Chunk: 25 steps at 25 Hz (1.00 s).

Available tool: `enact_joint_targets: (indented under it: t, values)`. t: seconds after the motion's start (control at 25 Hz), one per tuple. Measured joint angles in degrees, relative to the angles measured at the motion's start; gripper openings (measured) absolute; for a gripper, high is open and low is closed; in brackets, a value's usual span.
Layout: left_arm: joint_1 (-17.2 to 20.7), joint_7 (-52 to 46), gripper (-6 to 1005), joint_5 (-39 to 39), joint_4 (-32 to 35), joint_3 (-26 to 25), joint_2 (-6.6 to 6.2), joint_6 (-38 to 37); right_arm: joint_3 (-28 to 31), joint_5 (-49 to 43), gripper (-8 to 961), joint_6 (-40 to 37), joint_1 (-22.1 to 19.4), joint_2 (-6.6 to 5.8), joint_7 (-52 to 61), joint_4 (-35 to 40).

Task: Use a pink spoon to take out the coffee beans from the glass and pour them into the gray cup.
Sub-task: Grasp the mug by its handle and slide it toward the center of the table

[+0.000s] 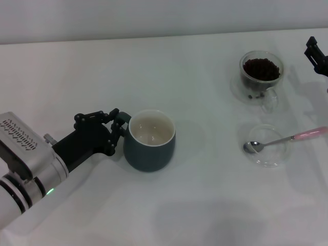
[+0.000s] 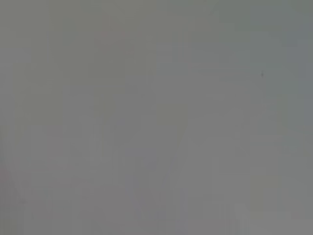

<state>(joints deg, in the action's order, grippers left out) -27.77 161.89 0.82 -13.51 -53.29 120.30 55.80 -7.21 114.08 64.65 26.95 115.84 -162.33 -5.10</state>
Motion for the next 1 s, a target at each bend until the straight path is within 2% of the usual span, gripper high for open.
enact_joint_targets:
  t: [0.32,0.52,0.84,0.96,1.0]
  values:
    - [1.18,0.0,147,0.09,-0.08,0.05,-0.08,-0.07,0.0,-0.06,858,0.4,-0.27,0.0,0.0,0.0]
    - [2.14,0.0,275,0.19,-0.2,0.09,-0.07,0.09,0.0,-0.1,858,0.77,-0.33,0.0,0.0,0.0]
    - [4.56,0.0,542,0.95,-1.64,-0.44,-0.25,0.5,0.0,-0.1,857,1.74,-0.57,0.0,0.0,0.0]
    - [6.54,0.0,638,2.87,-2.45,-0.55,-0.37,0.92,0.0,-0.09,857,1.77,-0.68,-0.01,0.0,0.0]
    - [6.8,0.0,706,3.19,-2.48,-0.55,-0.4,1.09,0.0,-0.09,857,1.78,-0.7,-0.03,0.0,0.0]
